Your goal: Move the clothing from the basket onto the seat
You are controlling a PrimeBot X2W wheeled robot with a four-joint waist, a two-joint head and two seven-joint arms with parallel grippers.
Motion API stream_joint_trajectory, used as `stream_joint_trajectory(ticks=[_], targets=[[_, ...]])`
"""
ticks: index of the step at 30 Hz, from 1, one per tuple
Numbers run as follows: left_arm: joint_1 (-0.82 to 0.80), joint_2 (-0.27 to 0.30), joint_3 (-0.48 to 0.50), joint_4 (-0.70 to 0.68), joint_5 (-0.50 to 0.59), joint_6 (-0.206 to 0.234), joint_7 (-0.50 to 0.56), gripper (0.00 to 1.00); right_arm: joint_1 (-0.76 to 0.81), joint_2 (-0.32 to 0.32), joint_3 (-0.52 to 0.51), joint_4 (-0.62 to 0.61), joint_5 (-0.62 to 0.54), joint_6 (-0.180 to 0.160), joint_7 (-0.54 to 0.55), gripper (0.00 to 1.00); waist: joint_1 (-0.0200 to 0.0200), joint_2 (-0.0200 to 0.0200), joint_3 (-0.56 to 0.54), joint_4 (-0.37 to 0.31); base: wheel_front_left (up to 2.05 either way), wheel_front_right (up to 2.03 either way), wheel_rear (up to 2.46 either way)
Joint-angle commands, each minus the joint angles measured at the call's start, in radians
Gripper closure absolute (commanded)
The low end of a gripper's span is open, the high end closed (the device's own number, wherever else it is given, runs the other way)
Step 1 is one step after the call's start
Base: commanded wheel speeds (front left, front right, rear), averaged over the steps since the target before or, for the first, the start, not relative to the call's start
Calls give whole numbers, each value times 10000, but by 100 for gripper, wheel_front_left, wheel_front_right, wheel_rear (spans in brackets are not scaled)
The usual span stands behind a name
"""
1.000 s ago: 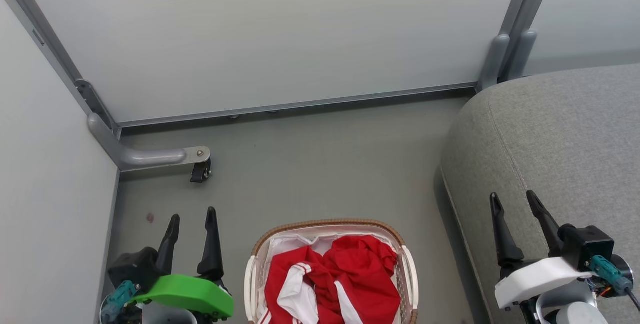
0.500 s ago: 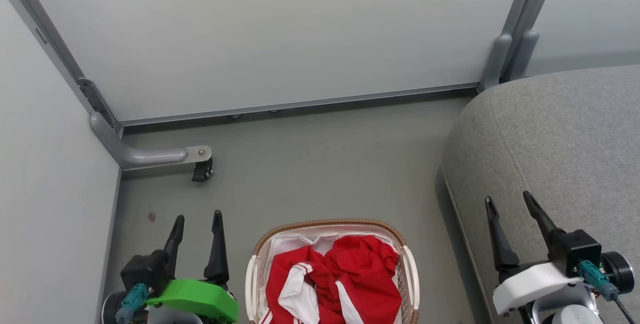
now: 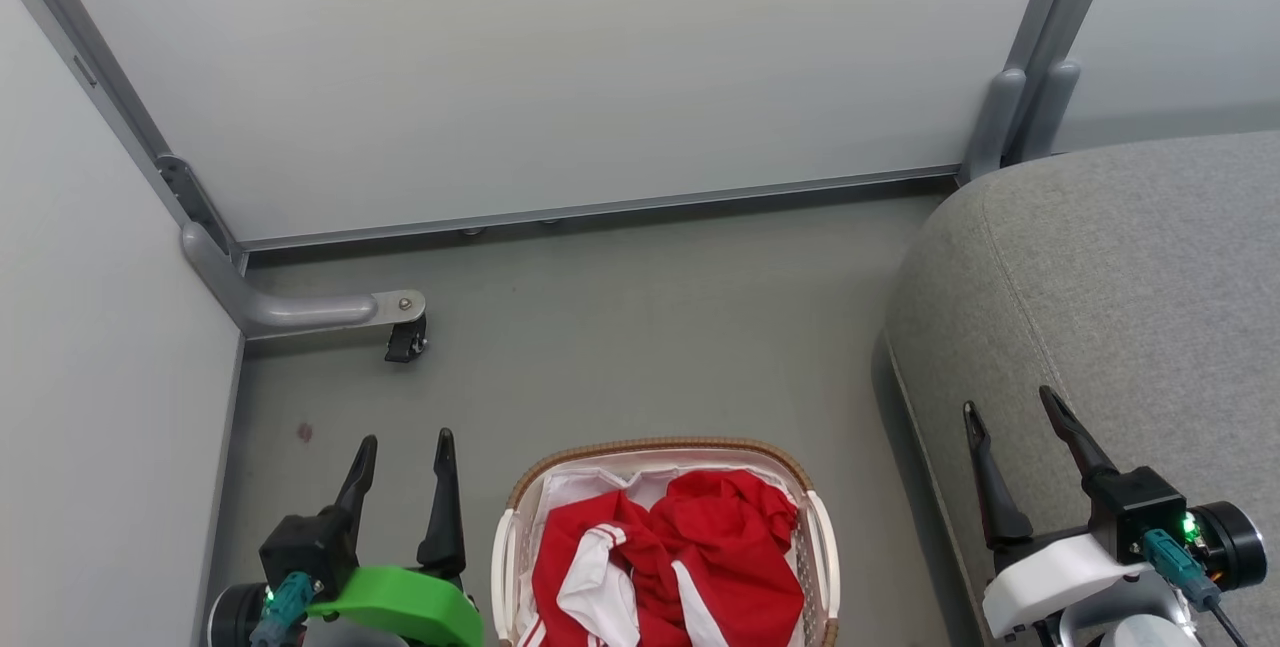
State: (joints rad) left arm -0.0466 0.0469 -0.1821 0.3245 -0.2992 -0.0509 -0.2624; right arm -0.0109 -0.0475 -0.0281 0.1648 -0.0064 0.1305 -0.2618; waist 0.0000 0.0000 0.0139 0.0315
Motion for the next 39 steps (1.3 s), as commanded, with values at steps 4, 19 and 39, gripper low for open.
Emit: stream_joint_trajectory(ticks=[4, 19, 39], targets=[[184, 62, 8, 86, -22, 62, -38, 0, 148, -53, -4, -7, -49, 4, -49, 0, 0, 0, -10, -8, 0, 0, 0], [115, 61, -78, 54, 74, -31, -38, 0, 83, -53, 34, -124, -80, 4, -49, 0, 0, 0, 254, -60, 0, 0, 0], [-3394, 63, -1592, 2408, 1522, -595, -26, 0, -2219, -47, 150, -720, 233, 2, -48, 0, 0, 0, 4751, -1234, 0, 0, 0]])
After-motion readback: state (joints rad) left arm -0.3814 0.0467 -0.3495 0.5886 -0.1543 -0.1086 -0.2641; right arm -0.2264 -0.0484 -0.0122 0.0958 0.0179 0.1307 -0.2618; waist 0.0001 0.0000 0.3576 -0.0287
